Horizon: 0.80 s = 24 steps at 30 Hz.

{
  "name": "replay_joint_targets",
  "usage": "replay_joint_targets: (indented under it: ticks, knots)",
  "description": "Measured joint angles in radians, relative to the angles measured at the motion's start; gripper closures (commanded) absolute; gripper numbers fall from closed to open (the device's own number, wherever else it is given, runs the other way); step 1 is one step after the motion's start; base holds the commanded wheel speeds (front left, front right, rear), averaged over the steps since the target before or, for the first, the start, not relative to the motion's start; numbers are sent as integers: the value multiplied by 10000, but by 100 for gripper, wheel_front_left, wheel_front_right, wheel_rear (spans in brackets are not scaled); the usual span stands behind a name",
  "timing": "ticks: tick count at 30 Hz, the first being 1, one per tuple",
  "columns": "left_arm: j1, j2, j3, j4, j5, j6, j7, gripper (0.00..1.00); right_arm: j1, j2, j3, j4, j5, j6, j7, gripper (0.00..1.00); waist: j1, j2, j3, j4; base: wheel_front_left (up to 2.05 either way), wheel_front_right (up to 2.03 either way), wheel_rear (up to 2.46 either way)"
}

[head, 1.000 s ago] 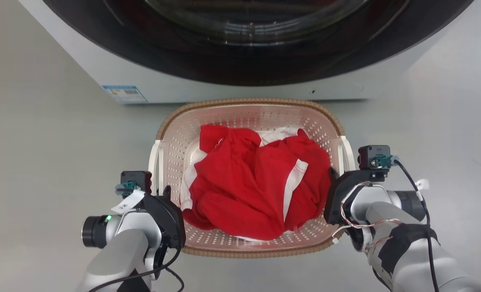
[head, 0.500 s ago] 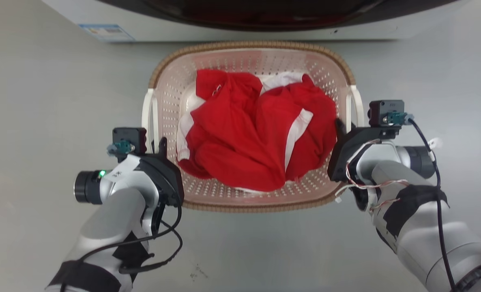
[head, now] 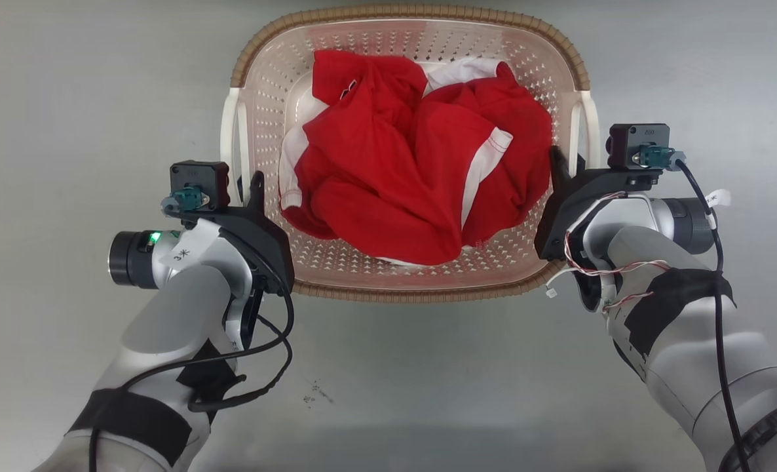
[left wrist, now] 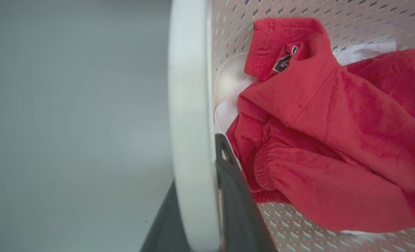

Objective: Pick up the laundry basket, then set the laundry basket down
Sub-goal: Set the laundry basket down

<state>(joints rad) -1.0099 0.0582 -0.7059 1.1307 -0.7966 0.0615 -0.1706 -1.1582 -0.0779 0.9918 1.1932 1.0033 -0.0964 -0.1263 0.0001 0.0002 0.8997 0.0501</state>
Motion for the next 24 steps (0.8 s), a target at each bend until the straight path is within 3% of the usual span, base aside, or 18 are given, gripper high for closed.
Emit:
replay_joint_targets:
  ticks: [19,20,21,22,23,24]
  knots:
    - [-567,-46,44,303,61,-88,-454,100,-507,38,25,217,-81,102,-483,100,-1,-1,558,13,0,0,0]
    - [-576,-52,42,316,67,-88,-485,100,-507,40,25,236,-81,104,-520,73,-2,-1,575,9,0,0,0]
    - [-577,-52,42,339,67,-88,-493,100,-512,38,27,242,-82,117,-529,56,-2,-1,588,7,0,0,0]
    - [-587,-50,38,345,79,-94,-525,100,-513,38,48,270,-92,117,-558,23,-2,-2,597,4,0,0,0]
    - [-616,-52,36,360,81,-94,-527,95,-512,44,73,293,-100,117,-600,0,-2,-3,606,1,0,0,0]
    - [-666,-52,36,385,81,-94,-527,71,-512,50,88,307,-104,119,-606,0,-2,-3,613,-2,0,0,0]
